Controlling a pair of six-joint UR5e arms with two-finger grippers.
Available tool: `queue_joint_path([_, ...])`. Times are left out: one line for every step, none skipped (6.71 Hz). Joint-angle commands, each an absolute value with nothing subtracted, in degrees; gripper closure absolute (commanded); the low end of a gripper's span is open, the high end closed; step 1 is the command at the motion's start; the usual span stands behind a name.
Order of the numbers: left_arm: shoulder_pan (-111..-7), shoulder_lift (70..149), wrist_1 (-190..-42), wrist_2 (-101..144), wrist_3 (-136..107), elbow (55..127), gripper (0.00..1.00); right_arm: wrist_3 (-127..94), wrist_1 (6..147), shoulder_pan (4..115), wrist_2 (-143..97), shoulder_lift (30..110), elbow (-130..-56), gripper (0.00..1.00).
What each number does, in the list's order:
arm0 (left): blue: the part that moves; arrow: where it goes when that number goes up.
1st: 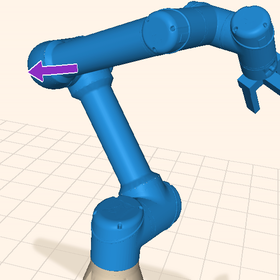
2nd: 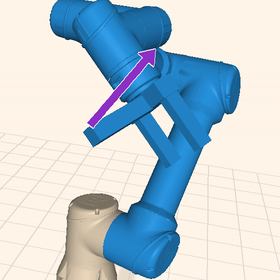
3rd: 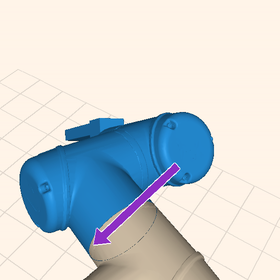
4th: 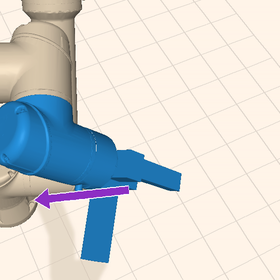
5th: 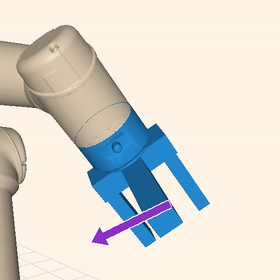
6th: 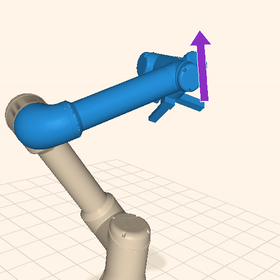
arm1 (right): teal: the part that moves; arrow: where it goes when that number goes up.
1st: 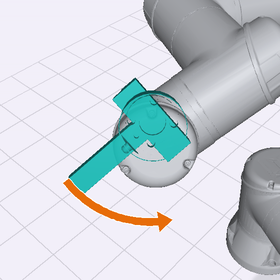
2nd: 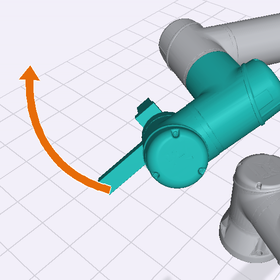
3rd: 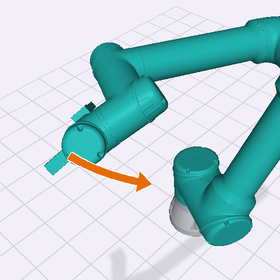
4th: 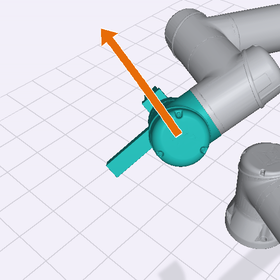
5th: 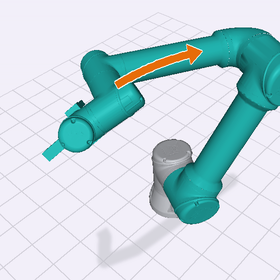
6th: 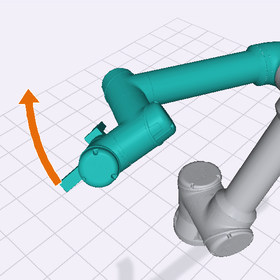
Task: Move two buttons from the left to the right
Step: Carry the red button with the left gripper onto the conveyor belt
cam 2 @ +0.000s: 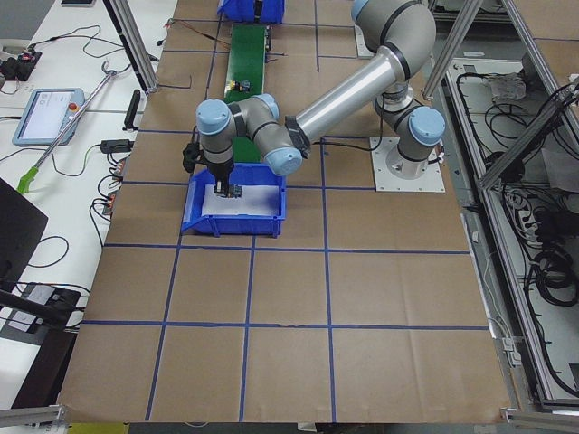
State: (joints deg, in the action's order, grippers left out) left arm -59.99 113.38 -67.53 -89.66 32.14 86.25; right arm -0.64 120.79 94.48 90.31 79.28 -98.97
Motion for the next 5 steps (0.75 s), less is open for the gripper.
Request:
queue_joint_path([-60.29, 110.22, -74.78, -89.82, 31.91, 83.50, 1.00, -0.88, 122.51, 94.48, 89.83, 79.28, -99.32, 0.00])
queue_joint_path([-60.64, 110.13, -74.88, -89.91, 31.73, 83.50, 1.00, -0.97, 122.52, 94.48, 89.74, 79.28, -99.23, 0.00])
queue_joint_path([-61.51, 109.60, -74.88, -89.83, 31.12, 83.58, 1.00, -1.31, 122.52, 94.48, 90.00, 79.28, -99.23, 0.00])
queue_joint_path([-63.96, 108.73, -75.14, -90.26, 29.81, 83.76, 1.00, -2.01, 122.43, 94.48, 90.00, 79.36, -99.14, 0.00])
queue_joint_path([-66.25, 108.46, -75.58, -90.44, 27.36, 83.76, 1.00, -2.54, 122.34, 94.48, 89.83, 79.37, -99.23, 0.00])
